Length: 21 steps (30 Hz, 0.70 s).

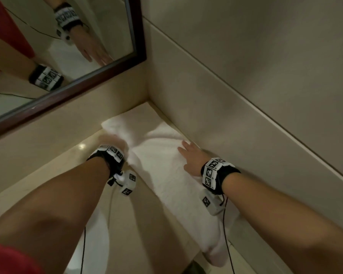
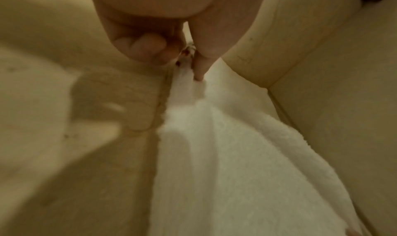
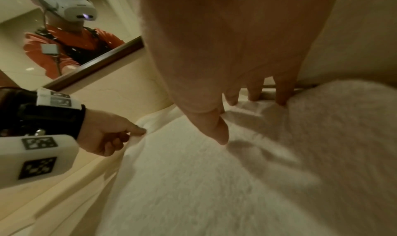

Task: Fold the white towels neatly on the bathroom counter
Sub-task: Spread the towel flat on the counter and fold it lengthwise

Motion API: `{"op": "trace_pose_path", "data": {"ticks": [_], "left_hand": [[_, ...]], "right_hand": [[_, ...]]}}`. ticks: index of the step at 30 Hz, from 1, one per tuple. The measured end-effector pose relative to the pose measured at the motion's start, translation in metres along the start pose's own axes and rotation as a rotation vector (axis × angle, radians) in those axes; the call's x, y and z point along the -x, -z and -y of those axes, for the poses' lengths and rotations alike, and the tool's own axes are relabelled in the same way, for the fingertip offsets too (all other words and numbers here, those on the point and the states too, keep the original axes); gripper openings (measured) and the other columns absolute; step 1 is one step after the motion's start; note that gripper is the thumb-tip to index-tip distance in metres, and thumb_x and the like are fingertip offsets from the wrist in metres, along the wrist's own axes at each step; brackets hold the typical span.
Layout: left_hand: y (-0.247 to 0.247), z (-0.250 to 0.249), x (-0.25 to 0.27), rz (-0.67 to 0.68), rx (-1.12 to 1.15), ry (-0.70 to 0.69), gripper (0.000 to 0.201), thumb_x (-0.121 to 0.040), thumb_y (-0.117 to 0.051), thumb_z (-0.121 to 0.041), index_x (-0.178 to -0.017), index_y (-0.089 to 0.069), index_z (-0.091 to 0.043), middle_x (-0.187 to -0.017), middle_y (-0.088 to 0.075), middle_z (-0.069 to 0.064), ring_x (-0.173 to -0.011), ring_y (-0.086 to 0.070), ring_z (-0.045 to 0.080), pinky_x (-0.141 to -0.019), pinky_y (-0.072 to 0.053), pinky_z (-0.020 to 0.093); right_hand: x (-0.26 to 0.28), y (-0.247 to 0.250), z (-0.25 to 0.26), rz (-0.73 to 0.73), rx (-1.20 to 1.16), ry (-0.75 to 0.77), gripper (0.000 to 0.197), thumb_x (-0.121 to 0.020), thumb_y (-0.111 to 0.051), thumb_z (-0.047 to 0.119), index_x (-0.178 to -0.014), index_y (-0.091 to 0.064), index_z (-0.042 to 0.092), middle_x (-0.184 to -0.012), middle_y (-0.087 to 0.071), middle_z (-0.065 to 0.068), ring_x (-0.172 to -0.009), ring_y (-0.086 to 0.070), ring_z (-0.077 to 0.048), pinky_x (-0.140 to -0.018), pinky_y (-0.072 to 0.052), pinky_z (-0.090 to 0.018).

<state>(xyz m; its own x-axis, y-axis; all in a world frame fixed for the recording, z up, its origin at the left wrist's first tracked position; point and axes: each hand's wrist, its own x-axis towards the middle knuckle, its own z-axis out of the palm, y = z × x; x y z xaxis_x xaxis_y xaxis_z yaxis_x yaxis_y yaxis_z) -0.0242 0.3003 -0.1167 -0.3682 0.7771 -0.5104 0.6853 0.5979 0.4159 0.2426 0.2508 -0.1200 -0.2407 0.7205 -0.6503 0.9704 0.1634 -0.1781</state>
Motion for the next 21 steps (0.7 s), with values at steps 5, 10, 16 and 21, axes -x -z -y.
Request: {"op": "trace_pose_path", "data": {"ticks": [5,10,16,21], "left_hand": [[-0.001,-0.008,-0.002,-0.055,-0.153,-0.218,0.039,-0.094,-0.038,-0.031,-0.125,-0.053,-0.015,-0.12,-0.057,0.008,-0.11,-0.055,0.032,-0.089,-0.043,0.043],[0.0,-0.049,-0.025,-0.135,0.026,-0.162,0.026,-0.088,-0.062,-0.027,-0.106,-0.068,-0.009,-0.083,-0.064,0.004,-0.069,-0.055,0.02,-0.053,-0.036,0.021],[-0.011,-0.075,-0.034,-0.107,0.038,-0.224,0.031,-0.092,-0.057,-0.015,-0.122,-0.055,-0.009,-0.091,-0.051,-0.007,-0.111,-0.057,0.023,-0.074,-0.044,0.014],[-0.018,-0.086,-0.059,-0.105,-0.121,-0.305,0.042,-0.089,-0.058,-0.015,-0.131,-0.054,-0.01,-0.133,-0.054,0.015,-0.12,-0.054,0.034,-0.098,-0.044,0.037]], "right_hand": [[0.002,0.011,0.003,-0.113,-0.12,0.012,0.062,-0.095,-0.043,0.022,-0.152,-0.02,0.023,-0.162,-0.002,-0.002,-0.148,-0.006,-0.026,-0.118,-0.021,-0.043],[-0.013,0.019,0.009,-0.209,-0.18,0.019,0.06,-0.091,-0.045,0.022,-0.148,-0.028,0.027,-0.159,-0.009,-0.006,-0.144,-0.013,-0.031,-0.115,-0.025,-0.044],[-0.025,0.025,0.013,-0.196,-0.237,0.018,0.06,-0.09,-0.047,0.023,-0.147,-0.028,0.029,-0.157,-0.012,-0.009,-0.144,-0.014,-0.033,-0.116,-0.025,-0.045],[-0.032,0.031,0.016,-0.225,-0.26,0.036,0.057,-0.091,-0.048,0.024,-0.146,-0.032,0.026,-0.146,-0.028,-0.009,-0.134,-0.029,-0.032,-0.11,-0.033,-0.043]]}}
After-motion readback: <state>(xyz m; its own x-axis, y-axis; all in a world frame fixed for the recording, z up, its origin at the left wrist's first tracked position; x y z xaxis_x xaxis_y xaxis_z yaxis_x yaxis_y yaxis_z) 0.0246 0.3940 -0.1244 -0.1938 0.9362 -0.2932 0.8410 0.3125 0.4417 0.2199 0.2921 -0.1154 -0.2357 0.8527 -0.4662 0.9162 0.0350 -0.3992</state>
